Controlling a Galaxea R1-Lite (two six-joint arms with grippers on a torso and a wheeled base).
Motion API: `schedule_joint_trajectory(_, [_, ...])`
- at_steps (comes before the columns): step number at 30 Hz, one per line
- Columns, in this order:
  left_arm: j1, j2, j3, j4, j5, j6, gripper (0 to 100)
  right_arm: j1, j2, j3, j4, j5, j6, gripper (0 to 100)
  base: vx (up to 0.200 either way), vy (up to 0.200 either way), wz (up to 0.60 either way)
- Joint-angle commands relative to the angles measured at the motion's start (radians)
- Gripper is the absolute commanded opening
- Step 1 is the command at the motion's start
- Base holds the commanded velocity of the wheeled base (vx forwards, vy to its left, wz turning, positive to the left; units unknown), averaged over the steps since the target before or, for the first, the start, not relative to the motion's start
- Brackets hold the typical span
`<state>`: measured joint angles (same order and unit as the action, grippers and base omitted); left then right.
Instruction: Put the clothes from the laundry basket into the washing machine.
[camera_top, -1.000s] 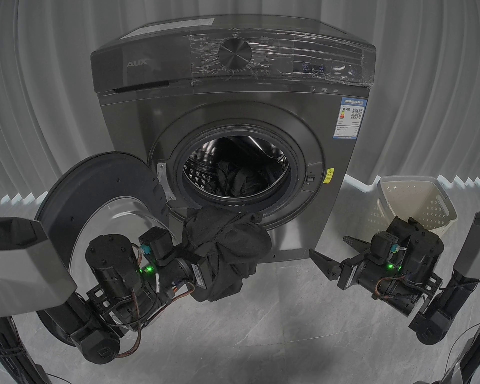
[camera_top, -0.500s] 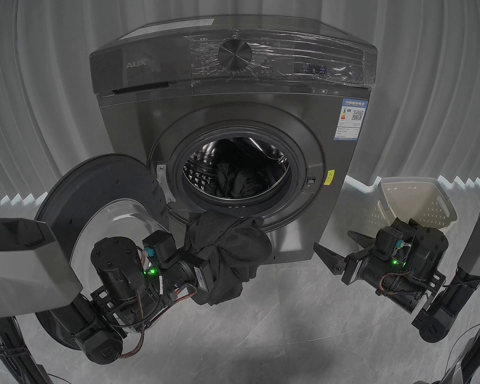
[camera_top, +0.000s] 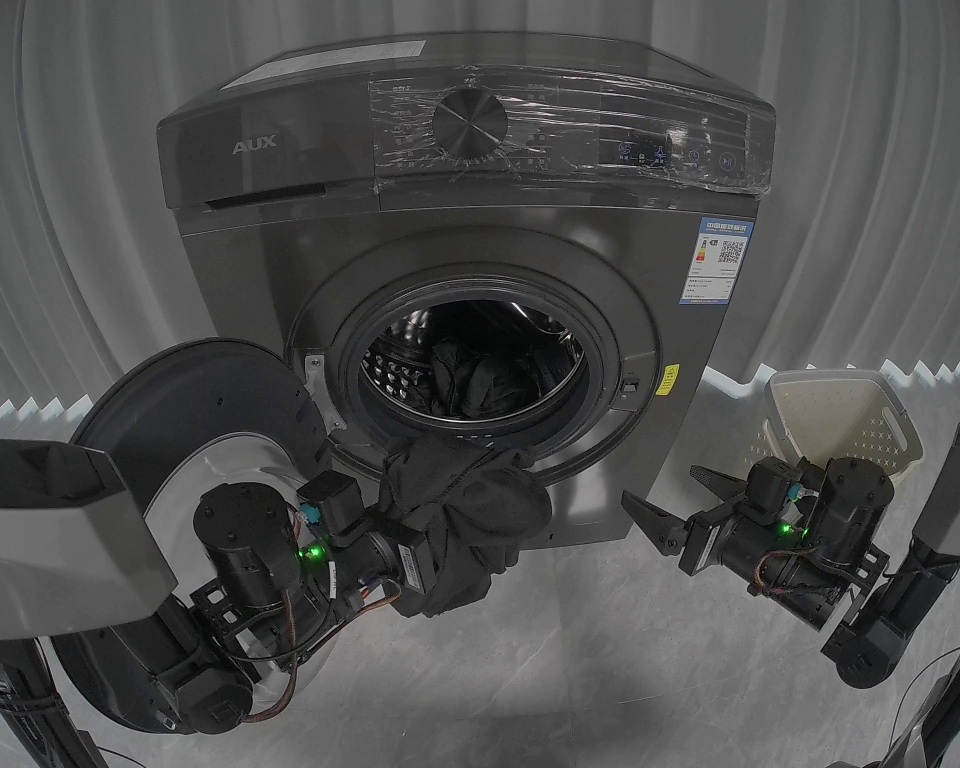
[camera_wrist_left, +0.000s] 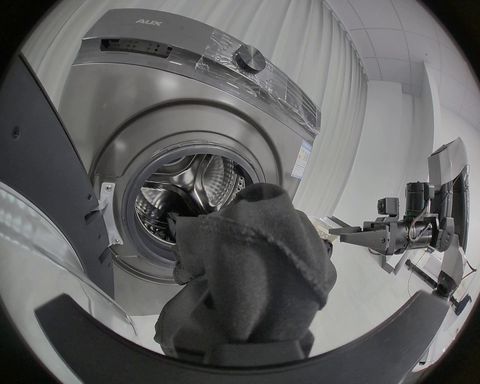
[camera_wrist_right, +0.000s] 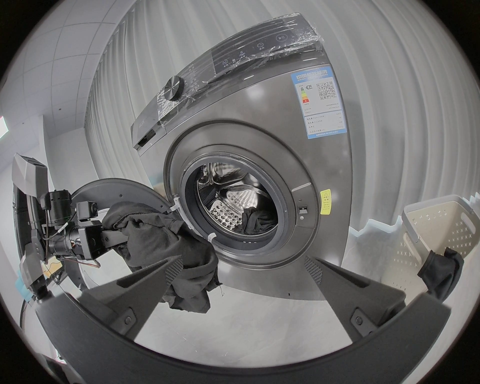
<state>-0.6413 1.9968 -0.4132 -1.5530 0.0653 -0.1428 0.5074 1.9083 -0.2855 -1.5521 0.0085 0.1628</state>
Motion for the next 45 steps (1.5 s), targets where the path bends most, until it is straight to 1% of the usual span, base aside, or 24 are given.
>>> schedule_joint_trajectory(1, [-0.001, 0.010, 0.001, -0.006, 0.001, -0.001, 0, 0.002, 0.005, 0.000, 0.000, 0.001, 0.001, 100, 0.200, 0.000, 0.00])
schedule_joint_trajectory(3, [-0.011, 0.010, 0.001, -0.006, 0.002, 0.000, 0, 0.002, 0.006, 0.000, 0.001, 0.001, 0.001, 100, 0.100, 0.000, 0.00])
schedule_joint_trajectory(6, [-0.014, 0.011, -0.007, -0.004, 0.030, 0.000, 0, 0.002, 0.008, 0.000, 0.001, 0.001, 0.001, 100, 0.000, 0.000, 0.00])
schedule_joint_trajectory(9, [-0.015, 0.019, -0.009, -0.006, 0.042, 0.000, 0, 0.002, 0.011, 0.000, 0.000, 0.002, 0.003, 100, 0.000, 0.000, 0.00])
schedule_joint_trajectory(17, [-0.015, 0.027, -0.003, -0.004, 0.042, 0.000, 0, 0.003, 0.011, 0.000, 0.001, 0.002, 0.003, 100, 0.000, 0.000, 0.00])
schedule_joint_trajectory(26, [-0.028, 0.040, -0.012, -0.006, 0.044, -0.003, 0, 0.014, 0.011, 0.002, 0.001, 0.001, 0.003, 100, 0.200, 0.000, 0.00])
schedule_joint_trajectory(30, [-0.040, 0.040, -0.012, -0.007, 0.044, -0.004, 0, 0.016, 0.014, 0.002, 0.001, 0.001, 0.003, 100, 0.000, 0.000, 0.00])
schedule_joint_trajectory(34, [-0.061, 0.043, -0.029, -0.006, 0.044, -0.018, 0, 0.017, 0.012, 0.000, 0.000, -0.001, 0.003, 100, 0.000, 0.000, 0.00])
schedule_joint_trajectory(36, [-0.074, 0.054, -0.044, -0.004, 0.042, -0.031, 0, 0.023, 0.009, -0.001, 0.000, -0.004, 0.003, 100, 0.000, 0.000, 0.00])
schedule_joint_trajectory(37, [-0.074, 0.054, -0.044, -0.004, 0.042, -0.031, 0, 0.023, 0.009, -0.001, 0.000, -0.004, 0.003, 100, 0.000, 0.000, 0.00])
schedule_joint_trajectory(39, [-0.064, 0.132, -0.119, -0.002, 0.051, -0.020, 0, 0.026, 0.012, 0.002, 0.000, -0.004, 0.004, 100, 0.000, 0.000, 0.00])
schedule_joint_trajectory(41, [-0.057, 0.188, -0.184, -0.001, 0.079, -0.021, 0, 0.026, 0.012, 0.000, 0.001, -0.004, 0.004, 100, 0.000, 0.000, 0.00])
schedule_joint_trajectory(42, [-0.055, 0.195, -0.193, -0.001, 0.082, -0.018, 0, 0.026, 0.012, 0.000, 0.000, -0.002, 0.004, 100, 0.000, 0.000, 0.00])
schedule_joint_trajectory(45, [-0.026, 0.281, -0.296, -0.001, 0.094, -0.015, 0, 0.037, 0.012, 0.002, 0.001, -0.004, 0.004, 100, 0.000, 0.000, 0.00])
